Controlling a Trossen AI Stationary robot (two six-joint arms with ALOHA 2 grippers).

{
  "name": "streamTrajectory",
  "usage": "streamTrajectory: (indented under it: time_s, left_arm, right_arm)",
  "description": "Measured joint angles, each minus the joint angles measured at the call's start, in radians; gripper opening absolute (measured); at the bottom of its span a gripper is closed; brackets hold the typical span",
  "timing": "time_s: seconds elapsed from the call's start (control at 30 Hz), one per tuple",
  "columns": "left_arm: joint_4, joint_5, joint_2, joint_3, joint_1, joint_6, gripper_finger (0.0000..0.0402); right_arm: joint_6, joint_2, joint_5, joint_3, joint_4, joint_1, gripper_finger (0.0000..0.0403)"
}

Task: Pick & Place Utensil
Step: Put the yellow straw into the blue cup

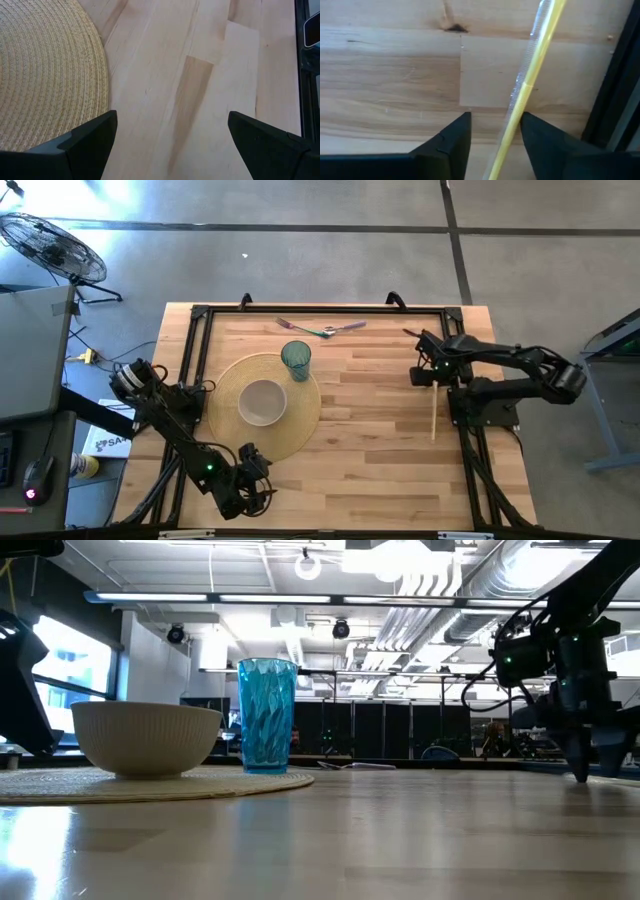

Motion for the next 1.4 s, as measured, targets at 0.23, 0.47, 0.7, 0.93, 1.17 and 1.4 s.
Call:
streamTrajectory:
  time_s: [0.23,0.47,0.7,0.93,1.17,1.4]
  left_arm:
    - [0.000,0.000,0.000,0.000,0.000,0.000,0.0374]
    - [0.000,0.038,0.000,0.000,0.000,0.000,0.0374]
    - [0.000,0.063,0.000,0.000,0.000,0.000,0.0374]
    - [0.000,0.063,0.000,0.000,0.000,0.000,0.0374]
    - [0.001,0.069,0.000,0.000,0.000,0.000,0.0374]
    - [0.004,0.070,0.000,0.000,0.000,0.000,0.0374]
  right_arm:
    - [0.018,0.000,0.015,0.000,0.016,0.025,0.0111]
    - [0.024,0.000,0.042,0.001,0.045,0.101,0.0040]
    - [0.060,0.002,0.079,0.025,0.043,0.162,0.0007]
    - [0.068,0.004,0.125,0.137,0.171,0.286,0.0016]
    - [-0.004,0.002,0.168,0.268,0.397,0.411,0.0004]
    - [-0.156,0.002,0.286,0.371,0.600,0.523,0.0004]
